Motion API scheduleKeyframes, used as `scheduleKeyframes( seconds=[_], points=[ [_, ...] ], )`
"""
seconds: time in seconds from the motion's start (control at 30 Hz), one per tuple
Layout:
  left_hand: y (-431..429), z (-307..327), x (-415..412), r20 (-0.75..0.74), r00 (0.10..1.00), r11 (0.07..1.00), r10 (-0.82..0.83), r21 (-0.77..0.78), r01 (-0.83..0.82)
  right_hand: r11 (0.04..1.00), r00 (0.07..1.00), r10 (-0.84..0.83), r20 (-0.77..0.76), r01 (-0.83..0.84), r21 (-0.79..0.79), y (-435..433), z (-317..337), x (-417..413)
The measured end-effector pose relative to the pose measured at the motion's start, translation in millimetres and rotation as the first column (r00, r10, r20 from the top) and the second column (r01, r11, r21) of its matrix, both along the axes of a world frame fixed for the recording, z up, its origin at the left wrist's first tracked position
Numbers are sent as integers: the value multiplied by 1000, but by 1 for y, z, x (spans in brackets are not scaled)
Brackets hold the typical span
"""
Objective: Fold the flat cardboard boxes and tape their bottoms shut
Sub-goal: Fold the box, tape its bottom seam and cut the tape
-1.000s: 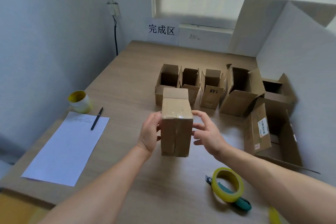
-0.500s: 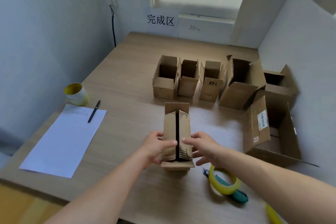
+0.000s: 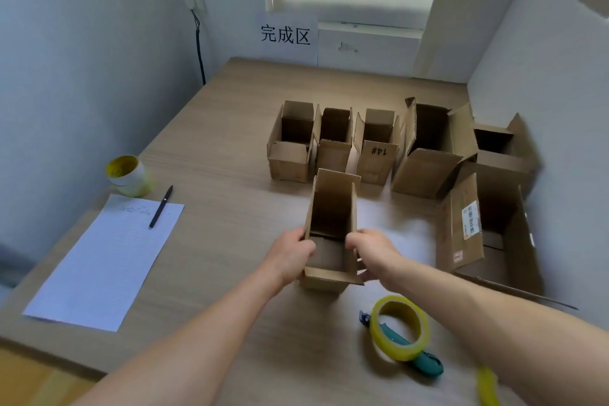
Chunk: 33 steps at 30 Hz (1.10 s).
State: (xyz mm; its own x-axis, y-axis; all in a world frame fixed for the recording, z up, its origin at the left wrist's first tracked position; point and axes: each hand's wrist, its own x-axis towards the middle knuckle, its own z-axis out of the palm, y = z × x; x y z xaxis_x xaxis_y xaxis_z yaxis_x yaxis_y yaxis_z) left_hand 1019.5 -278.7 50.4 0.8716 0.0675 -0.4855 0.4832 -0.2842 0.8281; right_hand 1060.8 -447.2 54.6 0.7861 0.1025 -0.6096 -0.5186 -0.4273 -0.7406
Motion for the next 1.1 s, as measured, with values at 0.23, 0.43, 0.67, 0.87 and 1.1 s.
scheduleKeyframes(
  seconds=[0.23,0.43,0.67,0.87,1.1],
  points=[
    [-63,17,49,-78,991,972,109,-198,-123,961,978,-120,172,157,-225,-72,23,42],
    [-121,9,77,-124,992,976,21,-211,-47,905,992,-6,130,61,-421,-125,30,55],
    [-156,-5,86,-133,991,976,-20,-217,-10,822,987,50,155,47,-568,-149,19,64],
    [-157,-3,86,-56,996,988,-74,-137,66,763,960,137,243,54,-644,-147,23,62],
    [-115,21,78,155,977,980,-147,157,123,689,866,349,358,22,-725,-120,65,43]
  ],
)
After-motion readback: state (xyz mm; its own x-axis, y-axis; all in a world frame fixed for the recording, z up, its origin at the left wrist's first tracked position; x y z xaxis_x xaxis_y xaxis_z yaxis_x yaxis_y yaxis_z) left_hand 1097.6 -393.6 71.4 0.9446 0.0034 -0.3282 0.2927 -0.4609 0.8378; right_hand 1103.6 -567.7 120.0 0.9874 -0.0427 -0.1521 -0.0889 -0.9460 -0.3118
